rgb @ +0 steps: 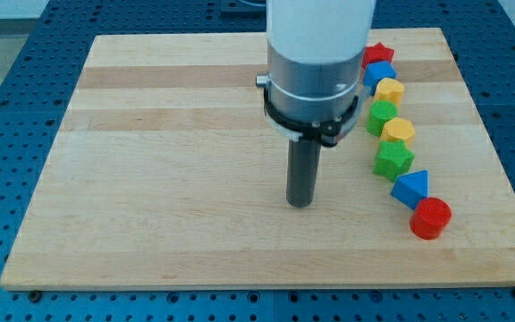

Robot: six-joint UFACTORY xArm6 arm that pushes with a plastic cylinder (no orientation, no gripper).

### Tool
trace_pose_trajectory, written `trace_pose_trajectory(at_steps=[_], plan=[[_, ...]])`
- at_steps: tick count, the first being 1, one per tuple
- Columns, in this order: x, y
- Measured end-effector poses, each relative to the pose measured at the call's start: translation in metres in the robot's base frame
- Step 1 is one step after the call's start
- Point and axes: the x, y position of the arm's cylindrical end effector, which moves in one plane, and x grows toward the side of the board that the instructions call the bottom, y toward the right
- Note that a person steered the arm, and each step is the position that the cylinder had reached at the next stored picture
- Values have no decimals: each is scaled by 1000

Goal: Place your arm to the top left of the red circle

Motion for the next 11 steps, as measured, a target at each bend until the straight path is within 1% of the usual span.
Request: trace_pose_trajectory(at_steps=[1,2,3,5,7,8,9,10,11], plan=[[-10,14],[-10,14],[-28,20],[-28,20],[-45,12],[-37,13],[-1,25],[25,58],[28,70]])
